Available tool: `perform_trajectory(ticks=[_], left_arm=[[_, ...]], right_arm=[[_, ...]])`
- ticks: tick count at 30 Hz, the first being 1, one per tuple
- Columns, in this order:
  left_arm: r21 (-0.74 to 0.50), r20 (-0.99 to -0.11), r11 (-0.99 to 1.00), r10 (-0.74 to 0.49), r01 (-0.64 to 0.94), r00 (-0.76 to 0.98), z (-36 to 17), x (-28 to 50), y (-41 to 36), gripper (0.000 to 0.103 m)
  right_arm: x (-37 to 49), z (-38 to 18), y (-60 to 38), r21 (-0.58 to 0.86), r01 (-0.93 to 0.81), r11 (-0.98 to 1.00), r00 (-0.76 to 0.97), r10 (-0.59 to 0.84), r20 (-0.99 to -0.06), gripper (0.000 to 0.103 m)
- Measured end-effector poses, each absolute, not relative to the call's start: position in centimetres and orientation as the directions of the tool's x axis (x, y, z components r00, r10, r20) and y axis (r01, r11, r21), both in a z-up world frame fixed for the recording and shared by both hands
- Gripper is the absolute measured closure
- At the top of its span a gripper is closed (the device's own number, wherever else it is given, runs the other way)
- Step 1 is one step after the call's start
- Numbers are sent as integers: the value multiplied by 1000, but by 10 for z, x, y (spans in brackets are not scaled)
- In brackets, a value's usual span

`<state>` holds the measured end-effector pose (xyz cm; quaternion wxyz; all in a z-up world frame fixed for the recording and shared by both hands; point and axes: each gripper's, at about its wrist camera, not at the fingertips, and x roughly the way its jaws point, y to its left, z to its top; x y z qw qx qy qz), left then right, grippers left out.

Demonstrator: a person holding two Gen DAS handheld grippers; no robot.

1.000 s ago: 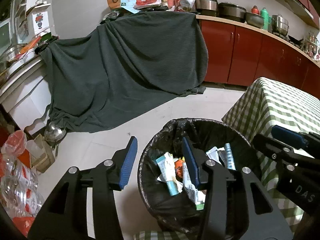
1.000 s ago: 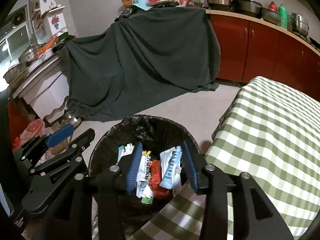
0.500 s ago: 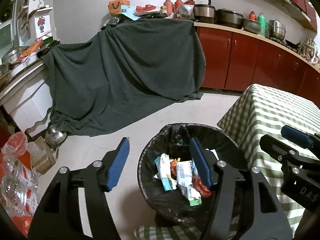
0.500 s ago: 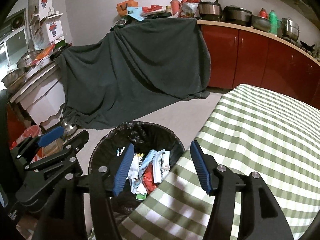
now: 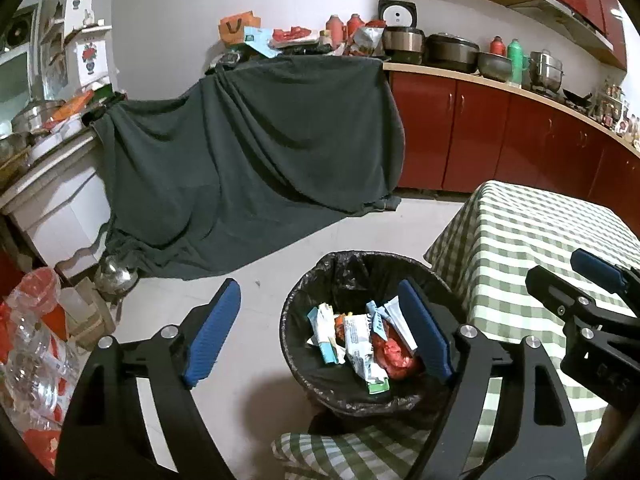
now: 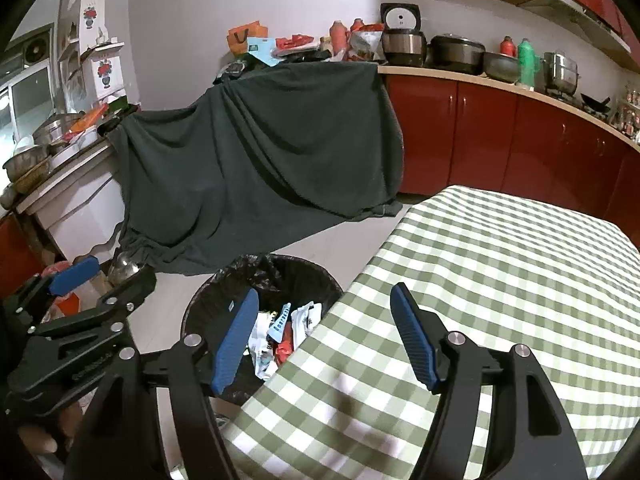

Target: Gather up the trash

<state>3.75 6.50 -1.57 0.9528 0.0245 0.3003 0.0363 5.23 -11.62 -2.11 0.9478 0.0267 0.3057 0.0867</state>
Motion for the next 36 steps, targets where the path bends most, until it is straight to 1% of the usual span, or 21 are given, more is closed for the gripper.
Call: perform_trajectory(ticks=[4, 14, 26, 36], left_arm=[[66, -558, 996, 82, -54, 825, -7, 24, 62, 19], [57, -537, 997, 73, -50, 840, 7, -3, 56, 15], [62, -513, 997, 66, -40, 856, 16, -19, 49, 15], [61, -514, 997, 63, -37, 855, 16, -21, 48, 15]], right_arm=[[42, -17, -118, 99, -140, 985, 809, 171, -563, 35], [17, -9, -126, 98, -126, 987, 830, 158, -535, 34], [3, -5, -130, 99, -114, 989, 844, 149, -515, 34], [-1, -5, -133, 102, -104, 989, 849, 142, -510, 33]])
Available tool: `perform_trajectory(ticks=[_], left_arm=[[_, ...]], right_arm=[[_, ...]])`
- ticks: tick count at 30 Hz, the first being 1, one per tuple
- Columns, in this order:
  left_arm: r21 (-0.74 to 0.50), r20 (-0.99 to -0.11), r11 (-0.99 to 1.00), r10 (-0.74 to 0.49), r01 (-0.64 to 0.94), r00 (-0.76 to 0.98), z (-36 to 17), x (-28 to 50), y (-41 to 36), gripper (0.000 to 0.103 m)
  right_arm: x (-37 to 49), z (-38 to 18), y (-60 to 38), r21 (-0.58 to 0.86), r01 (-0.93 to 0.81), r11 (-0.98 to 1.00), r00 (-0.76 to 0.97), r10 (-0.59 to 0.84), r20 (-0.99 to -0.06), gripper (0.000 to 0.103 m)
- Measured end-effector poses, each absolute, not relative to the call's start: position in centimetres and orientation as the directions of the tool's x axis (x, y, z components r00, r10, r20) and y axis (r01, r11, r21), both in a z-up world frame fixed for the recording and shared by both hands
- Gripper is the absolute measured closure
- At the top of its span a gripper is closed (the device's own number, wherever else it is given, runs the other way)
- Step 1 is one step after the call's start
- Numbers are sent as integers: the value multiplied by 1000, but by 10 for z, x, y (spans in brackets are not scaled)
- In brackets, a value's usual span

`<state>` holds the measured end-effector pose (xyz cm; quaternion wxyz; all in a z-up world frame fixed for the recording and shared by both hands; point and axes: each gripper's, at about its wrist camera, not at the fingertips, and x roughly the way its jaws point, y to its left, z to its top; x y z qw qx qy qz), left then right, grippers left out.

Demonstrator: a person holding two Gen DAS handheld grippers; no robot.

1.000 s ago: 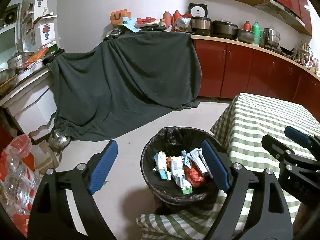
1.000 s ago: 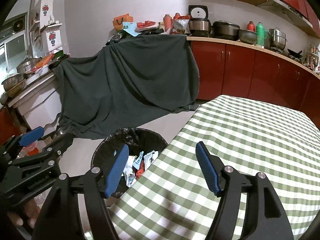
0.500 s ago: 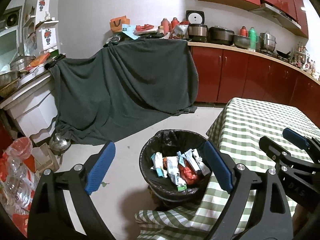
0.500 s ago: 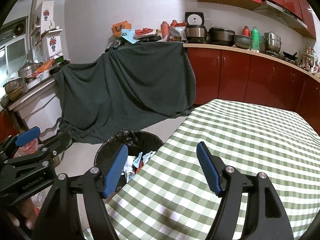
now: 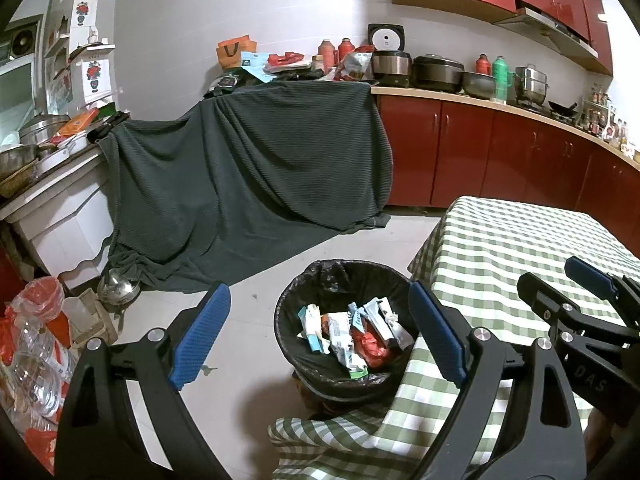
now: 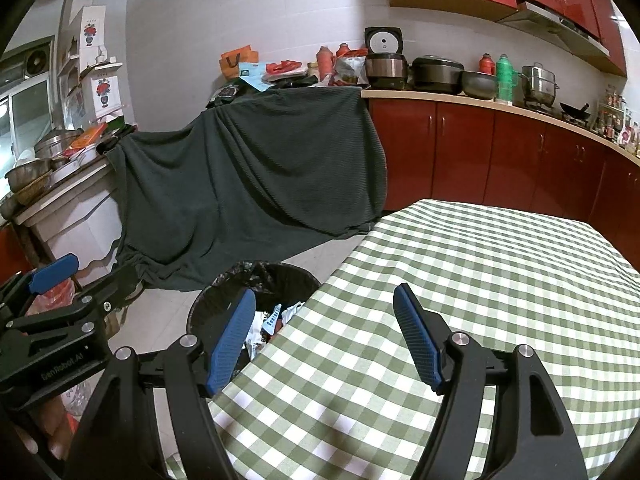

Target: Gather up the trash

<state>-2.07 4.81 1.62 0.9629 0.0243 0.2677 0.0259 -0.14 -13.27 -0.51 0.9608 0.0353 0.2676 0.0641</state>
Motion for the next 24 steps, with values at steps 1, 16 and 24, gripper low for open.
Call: perform_trajectory(ticks=[1, 16, 24], left_arm=[[60, -514, 998, 62, -36, 855, 16, -21, 48, 15], [55, -517, 998, 65, -43, 854, 14, -25, 44, 15], [49, -525, 998, 63, -44, 849, 11, -26, 43, 14]], right_arm=[[-1, -5, -133, 102, -105, 989, 848, 142, -510, 33], [-2, -5, -133, 102, -103, 989, 847, 141, -513, 33], [-2, -6, -132, 101, -103, 990, 847, 141, -513, 33]])
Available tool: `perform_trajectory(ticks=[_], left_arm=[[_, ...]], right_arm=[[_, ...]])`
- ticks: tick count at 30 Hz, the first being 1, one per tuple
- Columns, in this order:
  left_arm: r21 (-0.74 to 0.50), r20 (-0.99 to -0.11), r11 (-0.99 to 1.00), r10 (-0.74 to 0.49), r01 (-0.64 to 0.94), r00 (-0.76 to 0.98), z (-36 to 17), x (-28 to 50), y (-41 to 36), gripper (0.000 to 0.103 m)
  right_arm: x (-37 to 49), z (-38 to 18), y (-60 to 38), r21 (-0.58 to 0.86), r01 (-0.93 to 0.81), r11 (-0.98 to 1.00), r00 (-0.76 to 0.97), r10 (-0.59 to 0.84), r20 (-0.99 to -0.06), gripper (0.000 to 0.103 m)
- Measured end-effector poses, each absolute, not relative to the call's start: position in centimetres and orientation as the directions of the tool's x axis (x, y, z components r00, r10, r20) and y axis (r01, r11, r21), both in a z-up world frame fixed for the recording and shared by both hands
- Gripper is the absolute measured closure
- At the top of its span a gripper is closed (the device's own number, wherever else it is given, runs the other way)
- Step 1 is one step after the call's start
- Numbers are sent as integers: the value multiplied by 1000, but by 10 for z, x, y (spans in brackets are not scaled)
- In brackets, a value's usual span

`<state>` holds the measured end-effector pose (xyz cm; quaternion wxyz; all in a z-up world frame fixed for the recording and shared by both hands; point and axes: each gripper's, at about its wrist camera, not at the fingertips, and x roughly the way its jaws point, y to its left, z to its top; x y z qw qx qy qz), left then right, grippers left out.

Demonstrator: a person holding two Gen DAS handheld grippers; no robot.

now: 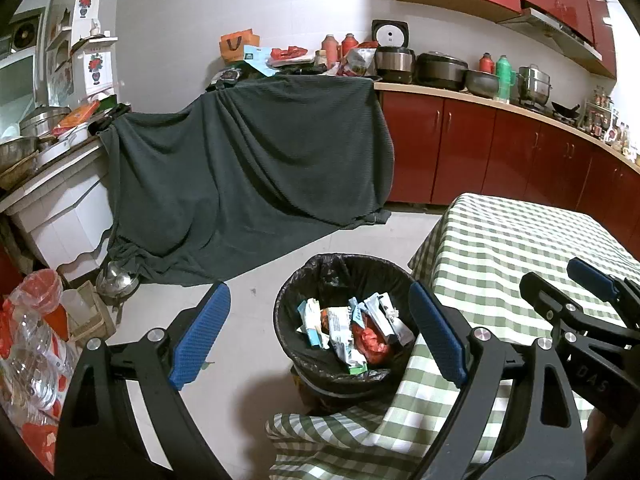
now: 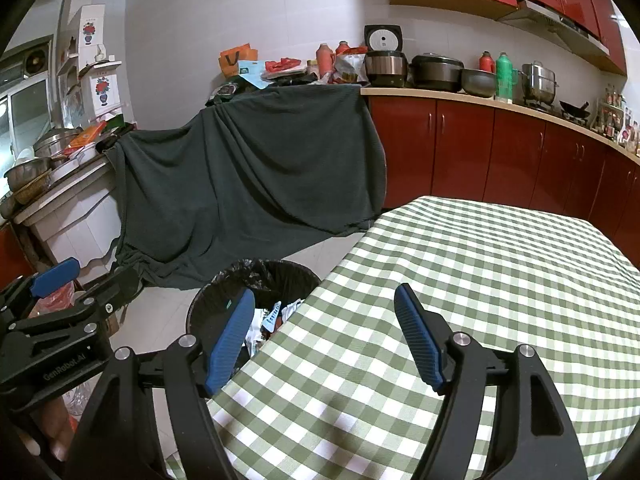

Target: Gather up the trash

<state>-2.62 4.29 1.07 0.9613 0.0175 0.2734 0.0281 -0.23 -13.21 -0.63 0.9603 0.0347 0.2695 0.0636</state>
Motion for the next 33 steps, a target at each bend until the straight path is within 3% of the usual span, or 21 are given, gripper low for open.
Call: perform_trajectory(ticks=[33], left_arm=[[31, -511, 998, 58, -49, 857, 11, -29, 48, 10]], right_arm=[[-2, -6, -132, 101, -103, 989, 845, 141, -516, 32]])
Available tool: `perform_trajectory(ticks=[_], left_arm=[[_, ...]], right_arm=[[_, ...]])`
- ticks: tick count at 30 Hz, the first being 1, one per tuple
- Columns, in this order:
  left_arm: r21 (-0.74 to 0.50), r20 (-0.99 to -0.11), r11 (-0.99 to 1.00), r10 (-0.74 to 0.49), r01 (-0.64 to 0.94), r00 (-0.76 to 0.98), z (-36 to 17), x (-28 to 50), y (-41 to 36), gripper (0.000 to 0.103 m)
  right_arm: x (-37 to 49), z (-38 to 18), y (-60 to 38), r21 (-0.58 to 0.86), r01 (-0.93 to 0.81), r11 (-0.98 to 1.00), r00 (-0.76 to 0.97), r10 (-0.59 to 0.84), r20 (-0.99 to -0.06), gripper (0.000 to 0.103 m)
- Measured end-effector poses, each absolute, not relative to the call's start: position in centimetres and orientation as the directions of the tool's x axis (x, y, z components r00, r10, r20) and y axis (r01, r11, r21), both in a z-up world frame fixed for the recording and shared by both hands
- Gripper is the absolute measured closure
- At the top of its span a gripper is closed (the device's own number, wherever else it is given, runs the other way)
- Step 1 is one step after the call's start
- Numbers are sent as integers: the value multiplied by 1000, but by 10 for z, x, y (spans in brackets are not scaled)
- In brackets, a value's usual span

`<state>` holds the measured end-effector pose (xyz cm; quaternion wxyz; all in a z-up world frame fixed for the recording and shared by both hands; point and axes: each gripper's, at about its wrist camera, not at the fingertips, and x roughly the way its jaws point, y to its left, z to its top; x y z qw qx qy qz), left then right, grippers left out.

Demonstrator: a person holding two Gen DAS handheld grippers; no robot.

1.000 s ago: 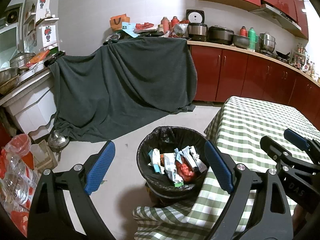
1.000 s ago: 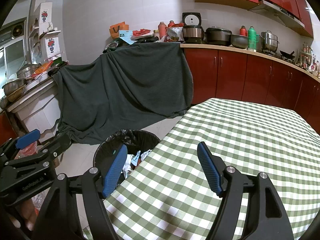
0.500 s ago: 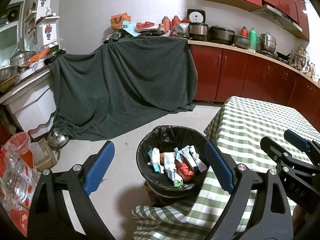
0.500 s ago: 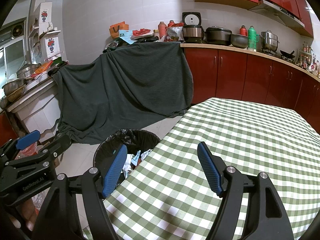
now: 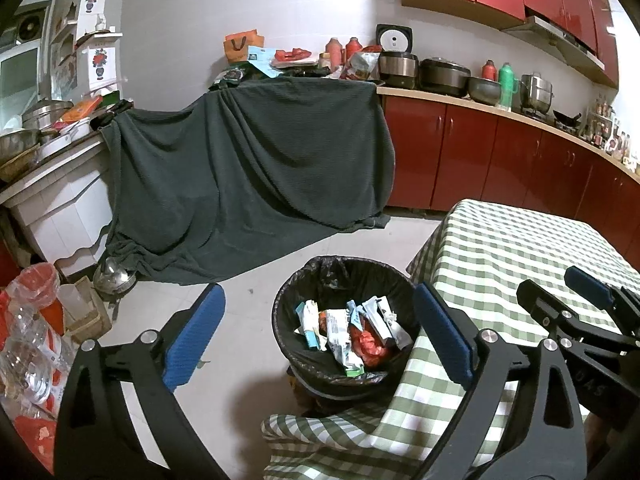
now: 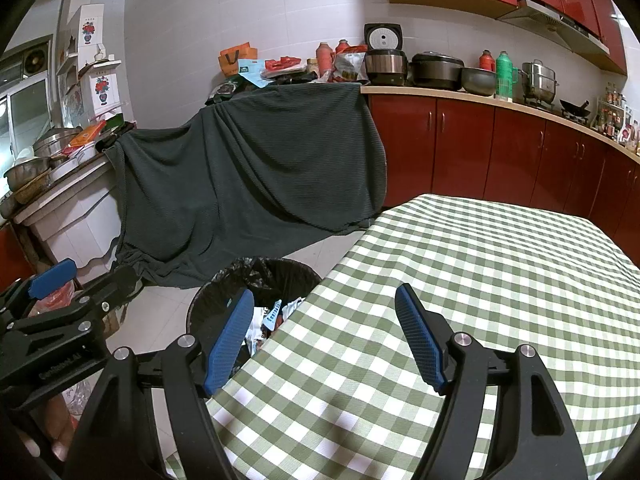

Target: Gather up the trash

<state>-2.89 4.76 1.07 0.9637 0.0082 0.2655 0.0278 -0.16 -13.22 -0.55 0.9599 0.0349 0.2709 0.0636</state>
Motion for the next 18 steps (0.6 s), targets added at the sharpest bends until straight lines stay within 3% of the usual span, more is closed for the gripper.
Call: perform_trajectory(ticks=[18], left_arm=[[37, -523, 998, 57, -43, 850, 11, -29, 49, 5]], right_arm=[[-4, -14, -126, 99, -103, 990, 841, 140, -522, 31]])
